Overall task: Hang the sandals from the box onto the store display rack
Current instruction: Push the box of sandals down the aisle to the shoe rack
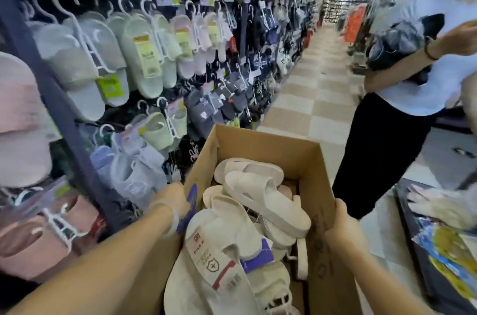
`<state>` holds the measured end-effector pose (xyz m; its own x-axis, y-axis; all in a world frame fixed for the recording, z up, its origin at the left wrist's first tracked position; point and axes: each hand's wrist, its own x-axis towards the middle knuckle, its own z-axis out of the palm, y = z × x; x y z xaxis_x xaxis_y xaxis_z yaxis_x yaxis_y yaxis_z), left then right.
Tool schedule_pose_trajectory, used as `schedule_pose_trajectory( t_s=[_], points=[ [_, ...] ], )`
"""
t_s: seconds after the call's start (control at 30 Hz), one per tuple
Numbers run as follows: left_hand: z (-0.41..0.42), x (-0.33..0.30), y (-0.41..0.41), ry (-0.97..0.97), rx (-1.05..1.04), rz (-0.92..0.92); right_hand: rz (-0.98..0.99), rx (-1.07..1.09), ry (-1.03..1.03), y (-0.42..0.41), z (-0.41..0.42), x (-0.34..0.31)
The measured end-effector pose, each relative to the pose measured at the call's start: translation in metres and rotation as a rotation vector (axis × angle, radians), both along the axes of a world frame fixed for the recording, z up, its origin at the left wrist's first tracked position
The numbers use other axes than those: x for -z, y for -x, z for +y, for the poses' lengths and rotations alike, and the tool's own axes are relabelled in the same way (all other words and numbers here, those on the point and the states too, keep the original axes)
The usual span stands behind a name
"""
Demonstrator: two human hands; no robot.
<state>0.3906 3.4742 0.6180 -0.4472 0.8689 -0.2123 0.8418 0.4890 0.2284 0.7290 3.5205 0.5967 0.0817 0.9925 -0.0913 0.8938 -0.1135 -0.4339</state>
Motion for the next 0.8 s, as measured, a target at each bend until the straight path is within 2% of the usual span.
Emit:
schedule_pose_trajectory(
  t_s=[0.2, 0.3, 0.6, 0.8],
  points=[
    [0.124, 0.023, 0.014, 0.025, 0.027, -0.024, -0.053, 0.089, 0.011, 0.003, 0.105, 0.024],
    [0.18, 0.042, 0.015, 0.087, 0.035, 0.012, -0.037, 0.11, 0.058, 0.004, 0.161, 0.042],
    [0.321, 0.091, 0.001, 0.085, 0.028, -0.066, -0.011, 0.172, 0.103, -0.008, 0.288, 0.081],
    [0.429, 0.112, 0.002, 0.171, 0.109, -0.081, 0.019, 0.228, 0.165, -0.003, 0.376, 0.101]
  ],
)
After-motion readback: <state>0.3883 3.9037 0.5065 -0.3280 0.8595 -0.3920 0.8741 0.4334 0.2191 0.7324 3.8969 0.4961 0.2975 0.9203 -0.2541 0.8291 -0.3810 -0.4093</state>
